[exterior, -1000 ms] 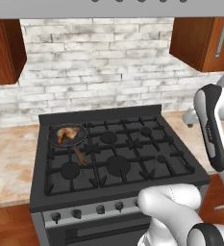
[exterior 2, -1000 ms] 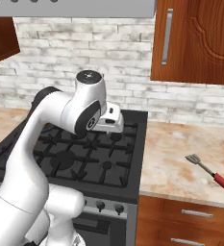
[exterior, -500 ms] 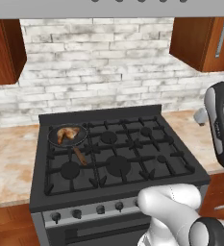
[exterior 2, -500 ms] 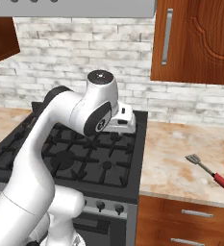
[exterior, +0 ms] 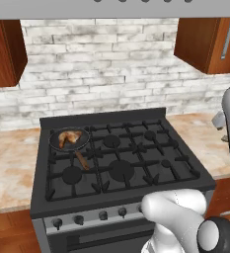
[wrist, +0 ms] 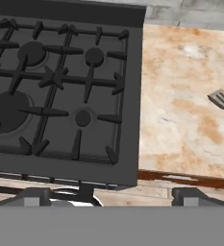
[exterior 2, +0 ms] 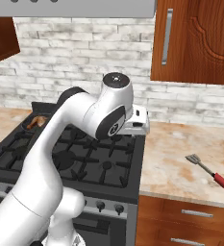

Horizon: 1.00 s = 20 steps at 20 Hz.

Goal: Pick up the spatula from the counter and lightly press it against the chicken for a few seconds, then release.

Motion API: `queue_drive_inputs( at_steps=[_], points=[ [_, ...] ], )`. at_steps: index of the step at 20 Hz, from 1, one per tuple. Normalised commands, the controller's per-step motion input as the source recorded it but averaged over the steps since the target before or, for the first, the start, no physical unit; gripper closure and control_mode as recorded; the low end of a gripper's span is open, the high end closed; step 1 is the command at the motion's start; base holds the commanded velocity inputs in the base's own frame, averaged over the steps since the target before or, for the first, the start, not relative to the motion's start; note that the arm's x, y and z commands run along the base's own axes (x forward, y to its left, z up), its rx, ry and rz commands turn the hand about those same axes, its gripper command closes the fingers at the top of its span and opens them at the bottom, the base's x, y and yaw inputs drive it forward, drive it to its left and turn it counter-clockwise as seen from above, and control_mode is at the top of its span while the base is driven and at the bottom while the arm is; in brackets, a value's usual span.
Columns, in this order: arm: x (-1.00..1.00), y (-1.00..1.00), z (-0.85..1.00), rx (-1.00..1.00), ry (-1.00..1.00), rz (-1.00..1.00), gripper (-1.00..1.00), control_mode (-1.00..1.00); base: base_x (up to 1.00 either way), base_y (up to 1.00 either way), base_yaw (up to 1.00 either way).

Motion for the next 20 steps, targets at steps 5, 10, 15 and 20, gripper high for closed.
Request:
queue_drive_inputs(
  at_steps=[5,10,15,20],
  points=[
    [-0.02,-0.35,0.0,-0.13,0.0,0.04,-1.0,-1.0,0.0,0.0,0.0],
    [-0.02,-0.36,0.0,-0.12,0.02,0.04,-1.0,-1.0,0.0,0.0,0.0],
    [0.0,-0.37,0.0,-0.05,0.08,0.03,-1.0,-1.0,0.0,0.0,0.0],
    [0.0,-0.42,0.0,0.0,0.2,0.04,-1.0,-1.0,0.0,0.0,0.0]
  ],
)
